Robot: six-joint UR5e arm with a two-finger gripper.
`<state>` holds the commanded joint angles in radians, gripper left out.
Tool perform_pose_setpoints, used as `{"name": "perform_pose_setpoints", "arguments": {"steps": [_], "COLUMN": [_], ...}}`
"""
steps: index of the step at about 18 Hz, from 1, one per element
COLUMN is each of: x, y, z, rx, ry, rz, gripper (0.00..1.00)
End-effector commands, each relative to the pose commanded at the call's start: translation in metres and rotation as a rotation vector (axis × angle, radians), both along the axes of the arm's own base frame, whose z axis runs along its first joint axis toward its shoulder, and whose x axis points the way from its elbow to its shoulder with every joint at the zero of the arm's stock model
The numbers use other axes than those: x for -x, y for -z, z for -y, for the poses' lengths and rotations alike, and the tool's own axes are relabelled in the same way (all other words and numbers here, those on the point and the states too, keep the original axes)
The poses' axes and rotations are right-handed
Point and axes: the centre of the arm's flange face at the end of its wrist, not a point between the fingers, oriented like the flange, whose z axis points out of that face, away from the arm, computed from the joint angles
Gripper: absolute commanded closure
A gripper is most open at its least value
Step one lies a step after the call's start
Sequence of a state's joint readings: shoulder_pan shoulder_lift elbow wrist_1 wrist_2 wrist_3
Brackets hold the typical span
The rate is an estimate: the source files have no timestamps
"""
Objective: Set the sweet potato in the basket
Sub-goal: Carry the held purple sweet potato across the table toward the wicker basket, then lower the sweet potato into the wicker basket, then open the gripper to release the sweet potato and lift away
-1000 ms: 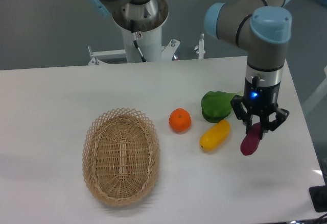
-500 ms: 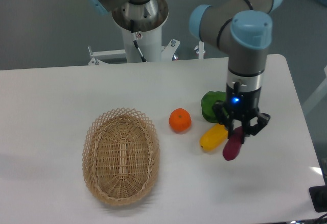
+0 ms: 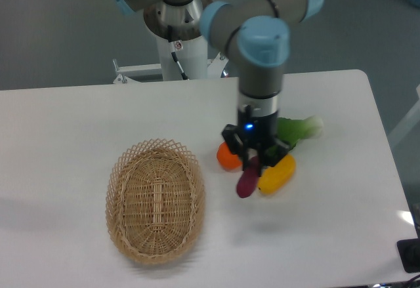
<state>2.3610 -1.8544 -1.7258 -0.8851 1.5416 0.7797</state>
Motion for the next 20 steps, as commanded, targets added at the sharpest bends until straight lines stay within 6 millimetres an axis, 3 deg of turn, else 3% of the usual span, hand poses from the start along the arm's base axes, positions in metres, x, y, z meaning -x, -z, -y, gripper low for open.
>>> {"name": "perform_pose_setpoints", "arguments": {"steps": [9, 14, 18, 20], "x": [-0.086, -0.113, -0.125, -0.123], "y": [0.038, 0.077, 0.091, 0.086], "z": [-0.058, -0.079, -0.085, -0.087], "rx": [0.017, 0.049, 0.07, 0.061], "ry": [0.055, 0.114, 0.139, 0.144], "rz": [0.05, 0.07, 0.08, 0.073], "gripper": [0.85, 0.85, 0.83, 0.75]}}
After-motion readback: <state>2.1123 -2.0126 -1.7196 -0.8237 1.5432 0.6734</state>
